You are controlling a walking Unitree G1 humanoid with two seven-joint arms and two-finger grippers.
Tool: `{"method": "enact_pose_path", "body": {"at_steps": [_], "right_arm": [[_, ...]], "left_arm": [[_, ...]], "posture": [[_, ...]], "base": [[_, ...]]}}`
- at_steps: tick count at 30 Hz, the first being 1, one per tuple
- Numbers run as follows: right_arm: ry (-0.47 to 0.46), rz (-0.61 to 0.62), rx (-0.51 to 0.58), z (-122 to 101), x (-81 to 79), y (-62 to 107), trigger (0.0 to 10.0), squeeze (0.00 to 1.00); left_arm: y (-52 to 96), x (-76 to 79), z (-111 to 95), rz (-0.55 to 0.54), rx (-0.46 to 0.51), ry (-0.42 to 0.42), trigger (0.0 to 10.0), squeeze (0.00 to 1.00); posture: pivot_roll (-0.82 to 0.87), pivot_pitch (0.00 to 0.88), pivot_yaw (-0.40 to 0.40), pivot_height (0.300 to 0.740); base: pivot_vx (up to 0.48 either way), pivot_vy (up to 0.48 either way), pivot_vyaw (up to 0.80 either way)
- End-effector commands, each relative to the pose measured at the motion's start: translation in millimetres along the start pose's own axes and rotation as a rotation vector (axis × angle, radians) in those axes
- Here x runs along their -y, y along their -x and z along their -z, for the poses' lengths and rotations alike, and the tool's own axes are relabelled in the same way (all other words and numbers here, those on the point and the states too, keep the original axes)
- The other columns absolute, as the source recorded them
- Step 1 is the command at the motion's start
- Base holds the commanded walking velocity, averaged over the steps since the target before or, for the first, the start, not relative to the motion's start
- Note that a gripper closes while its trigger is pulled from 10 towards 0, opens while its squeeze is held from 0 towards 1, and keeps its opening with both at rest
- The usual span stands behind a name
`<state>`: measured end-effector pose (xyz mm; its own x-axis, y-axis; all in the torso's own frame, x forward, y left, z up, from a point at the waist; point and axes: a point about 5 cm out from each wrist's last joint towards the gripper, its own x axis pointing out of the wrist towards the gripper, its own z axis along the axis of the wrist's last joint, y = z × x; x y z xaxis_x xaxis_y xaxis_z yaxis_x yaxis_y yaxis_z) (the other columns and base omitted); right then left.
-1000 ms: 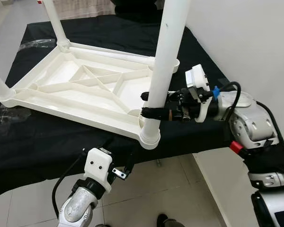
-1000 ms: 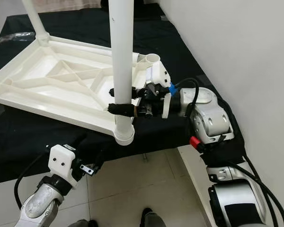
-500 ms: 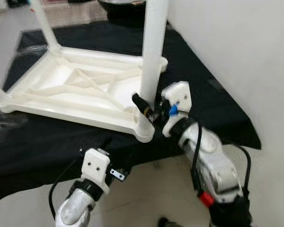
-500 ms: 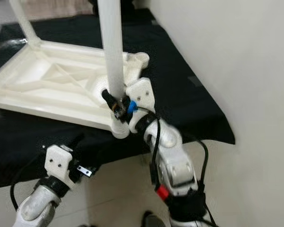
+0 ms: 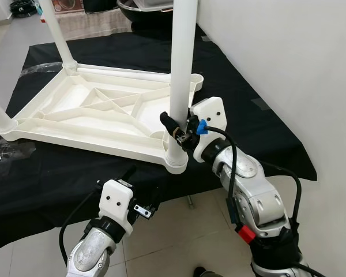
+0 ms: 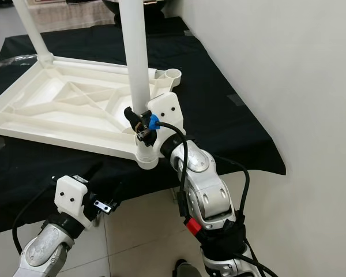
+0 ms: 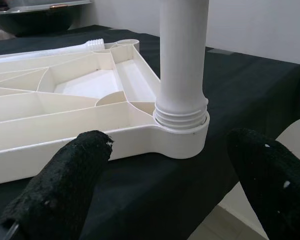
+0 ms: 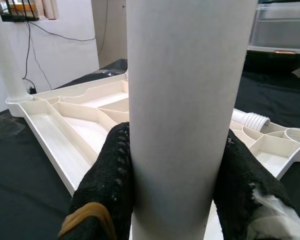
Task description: Building children table
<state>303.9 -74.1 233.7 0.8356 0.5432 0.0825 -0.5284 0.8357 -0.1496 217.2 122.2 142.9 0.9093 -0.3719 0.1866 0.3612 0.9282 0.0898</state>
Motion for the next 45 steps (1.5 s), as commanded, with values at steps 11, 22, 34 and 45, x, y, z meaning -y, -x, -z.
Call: {"method": "enact_pose_path", "body": {"at_steps": [11, 22, 34, 45], "right_arm": [[0.05, -0.438, 0.05, -5, 18.2, -7.0, 10.0, 1.0], [0.073, -0.747, 0.059, -19, 26.8, -6.1, 0.0, 0.0], [-0.003, -0.737, 0.037, -3, 42.1, 3.5, 0.0, 0.0], [0.085, 0.113, -0.075, 40, 11.2, 20.9, 0.0, 0.0]], "left_arm": [[-1.9, -0.5, 6, 0.001, -0.026, 0.007, 10.0, 0.0], [0.1, -0.1, 7, 0.001, -0.033, 0.007, 10.0, 0.0], [3.3, 3.4, 9, -0.006, -0.037, 0.014, 10.0, 0.0], [7.7, 2.3, 11, -0.02, -0.047, 0.011, 10.0, 0.0]], "posture": [[-0.06, 0.24, 0.003, 0.74], [-0.04, 0.236, 0.0, 0.74], [-0.03, 0.21, -0.018, 0.74], [-0.03, 0.203, -0.028, 0.74]], "base": [[0.0, 0.0, 0.0], [0.0, 0.0, 0.0], [0.0, 0.0, 0.0], [0.0, 0.0, 0.0]]}}
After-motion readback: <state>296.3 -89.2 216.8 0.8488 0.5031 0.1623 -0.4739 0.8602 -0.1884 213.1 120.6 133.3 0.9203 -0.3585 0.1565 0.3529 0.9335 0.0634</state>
